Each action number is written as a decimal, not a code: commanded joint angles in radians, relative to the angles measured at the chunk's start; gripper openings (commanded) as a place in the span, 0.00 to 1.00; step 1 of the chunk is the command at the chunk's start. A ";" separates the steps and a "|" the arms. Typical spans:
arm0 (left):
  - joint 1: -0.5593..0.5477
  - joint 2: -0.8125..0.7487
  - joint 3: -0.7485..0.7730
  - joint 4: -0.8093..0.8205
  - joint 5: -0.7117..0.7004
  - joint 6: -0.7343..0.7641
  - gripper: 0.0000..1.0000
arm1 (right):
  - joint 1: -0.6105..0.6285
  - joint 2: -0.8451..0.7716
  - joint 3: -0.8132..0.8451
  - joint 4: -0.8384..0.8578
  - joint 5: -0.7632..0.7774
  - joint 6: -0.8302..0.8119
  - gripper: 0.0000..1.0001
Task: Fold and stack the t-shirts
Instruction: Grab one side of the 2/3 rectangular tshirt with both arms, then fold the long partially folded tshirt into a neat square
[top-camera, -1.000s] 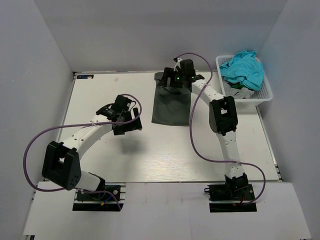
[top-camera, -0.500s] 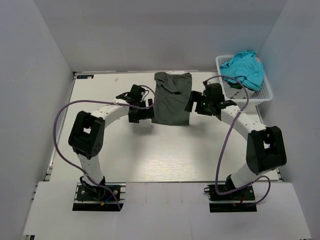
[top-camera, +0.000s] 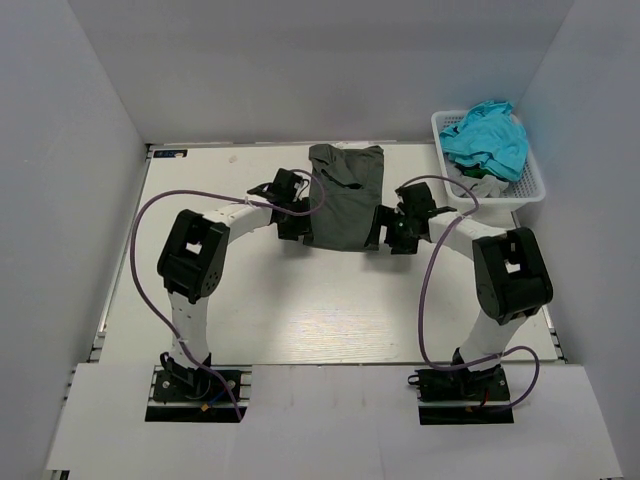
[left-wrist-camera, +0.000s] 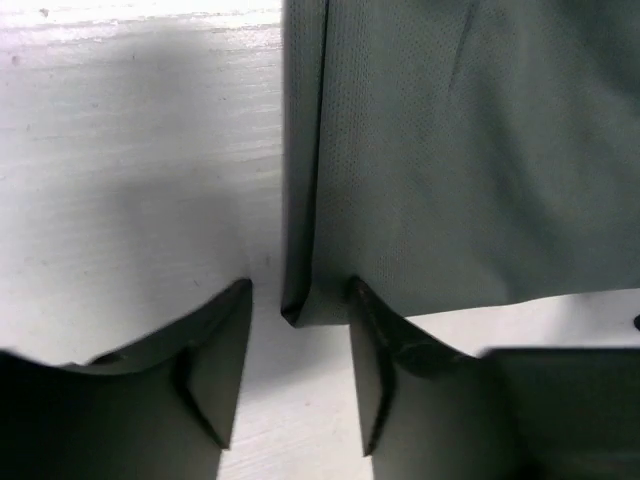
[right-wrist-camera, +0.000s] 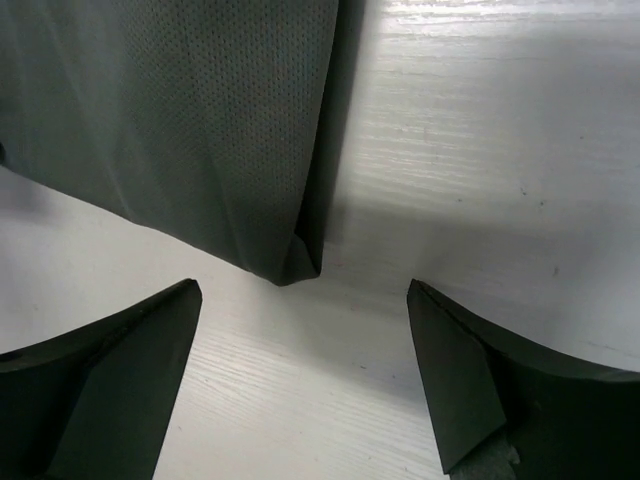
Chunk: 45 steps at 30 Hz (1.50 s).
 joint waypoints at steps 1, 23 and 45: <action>-0.012 0.020 -0.028 0.029 0.017 0.004 0.52 | 0.003 0.032 -0.010 0.028 -0.054 0.031 0.88; -0.021 -0.123 -0.218 0.154 0.069 -0.043 0.00 | 0.010 -0.042 -0.133 0.158 -0.044 0.057 0.00; -0.144 -0.796 -0.277 -0.322 0.255 -0.192 0.00 | 0.060 -0.808 -0.158 -0.446 -0.199 0.126 0.00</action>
